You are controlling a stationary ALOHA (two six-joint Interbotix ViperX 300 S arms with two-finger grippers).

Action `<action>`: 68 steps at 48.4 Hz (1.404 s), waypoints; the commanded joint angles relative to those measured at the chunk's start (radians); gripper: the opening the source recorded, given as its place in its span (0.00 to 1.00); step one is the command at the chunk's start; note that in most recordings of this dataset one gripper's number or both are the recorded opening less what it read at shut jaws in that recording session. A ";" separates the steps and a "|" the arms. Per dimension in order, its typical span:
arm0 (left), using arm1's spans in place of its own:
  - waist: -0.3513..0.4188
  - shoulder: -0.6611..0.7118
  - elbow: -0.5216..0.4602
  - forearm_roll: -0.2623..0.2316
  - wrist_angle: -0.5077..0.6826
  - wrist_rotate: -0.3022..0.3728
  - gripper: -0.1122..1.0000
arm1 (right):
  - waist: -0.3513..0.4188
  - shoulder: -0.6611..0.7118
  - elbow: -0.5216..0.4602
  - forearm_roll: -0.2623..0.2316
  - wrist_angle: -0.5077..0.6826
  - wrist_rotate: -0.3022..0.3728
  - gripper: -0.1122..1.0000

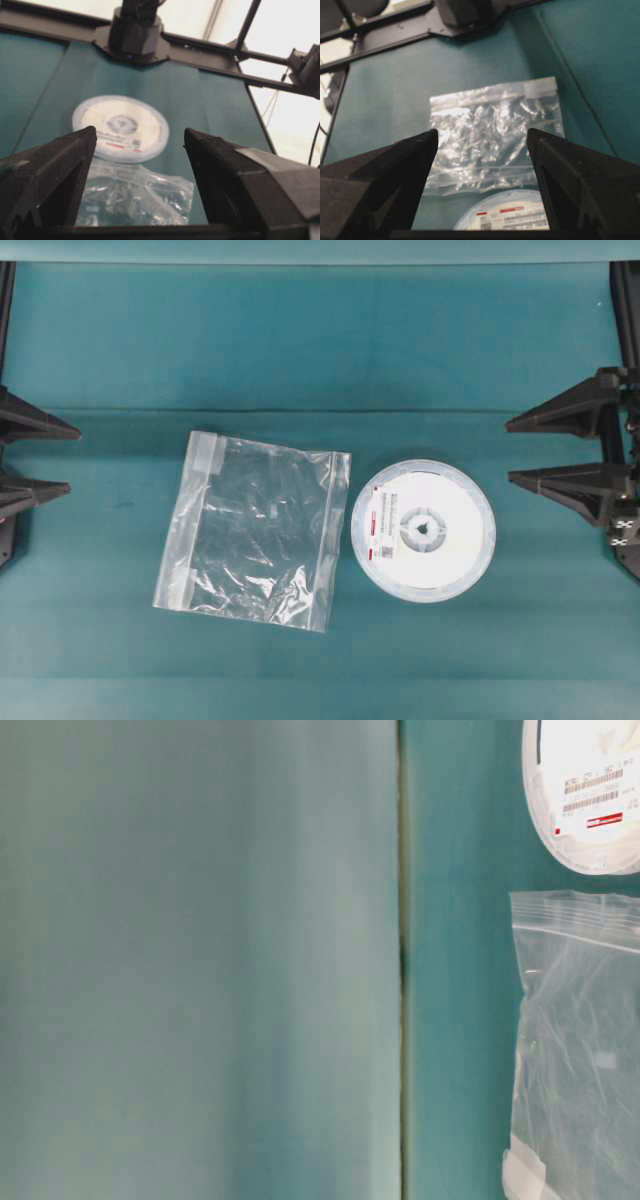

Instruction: Take out the reel from the clear zip bag.

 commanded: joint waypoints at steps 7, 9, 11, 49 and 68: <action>0.000 0.005 -0.026 0.003 -0.005 0.011 0.83 | -0.002 -0.003 -0.028 -0.005 0.002 -0.021 0.91; 0.000 0.005 -0.026 0.003 -0.003 0.021 0.83 | -0.002 -0.005 -0.028 -0.006 0.002 -0.025 0.91; 0.000 0.005 -0.026 0.003 -0.003 0.035 0.83 | -0.002 -0.003 -0.028 -0.005 0.002 -0.026 0.91; 0.000 -0.017 -0.037 0.003 -0.005 0.069 0.83 | -0.002 -0.005 -0.028 -0.006 0.003 -0.025 0.91; 0.000 -0.018 -0.037 0.003 -0.008 0.069 0.83 | -0.002 -0.005 -0.028 -0.005 0.006 -0.025 0.91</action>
